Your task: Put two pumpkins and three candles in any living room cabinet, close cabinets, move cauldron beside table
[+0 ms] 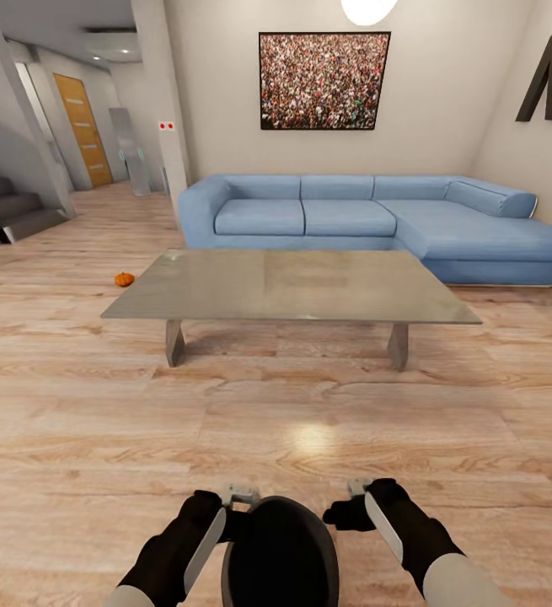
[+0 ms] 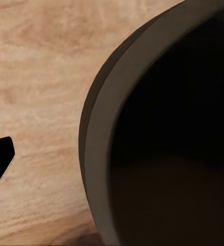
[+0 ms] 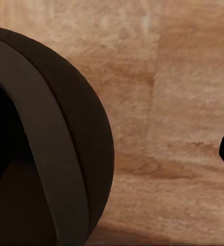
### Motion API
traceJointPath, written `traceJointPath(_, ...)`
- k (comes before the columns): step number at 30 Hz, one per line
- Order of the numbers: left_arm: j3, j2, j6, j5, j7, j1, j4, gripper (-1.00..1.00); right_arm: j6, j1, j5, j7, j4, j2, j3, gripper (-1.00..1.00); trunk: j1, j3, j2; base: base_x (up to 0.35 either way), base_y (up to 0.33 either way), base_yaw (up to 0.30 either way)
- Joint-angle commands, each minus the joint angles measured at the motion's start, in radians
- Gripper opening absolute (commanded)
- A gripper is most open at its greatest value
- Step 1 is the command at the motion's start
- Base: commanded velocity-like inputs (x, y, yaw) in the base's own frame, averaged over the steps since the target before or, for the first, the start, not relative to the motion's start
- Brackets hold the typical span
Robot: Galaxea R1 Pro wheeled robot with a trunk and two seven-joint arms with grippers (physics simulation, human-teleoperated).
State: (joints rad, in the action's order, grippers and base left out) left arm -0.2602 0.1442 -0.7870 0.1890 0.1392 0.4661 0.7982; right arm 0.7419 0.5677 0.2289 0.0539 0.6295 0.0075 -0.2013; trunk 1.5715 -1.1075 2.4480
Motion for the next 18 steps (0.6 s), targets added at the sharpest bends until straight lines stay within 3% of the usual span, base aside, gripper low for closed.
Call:
traceJointPath(1,0.000,0.001,0.006,0.000,0.000,-0.001,0.006,1.00,0.006,-0.001,0.000,0.001,0.000,0.000,0.000,1.00,0.000,0.000,0.000,0.000,0.000,0.000)
traceJointPath(5,0.000,-0.001,0.027,0.000,0.000,-0.001,0.028,1.00,0.014,-0.001,0.000,0.001,-0.001,0.001,0.000,1.00,0.000,0.000,0.000,-0.055,0.000,0.000)
traceJointPath(11,0.001,-0.003,0.027,0.000,0.002,-0.001,0.062,1.00,0.014,0.000,0.001,0.002,-0.001,0.003,0.000,1.00,0.000,0.000,0.000,-0.280,0.000,0.000)
traceJointPath(18,0.001,-0.008,0.028,0.000,0.003,-0.001,0.098,1.00,0.014,0.000,0.001,0.004,-0.002,0.005,0.000,1.00,0.000,0.000,0.000,-0.048,0.000,0.000)
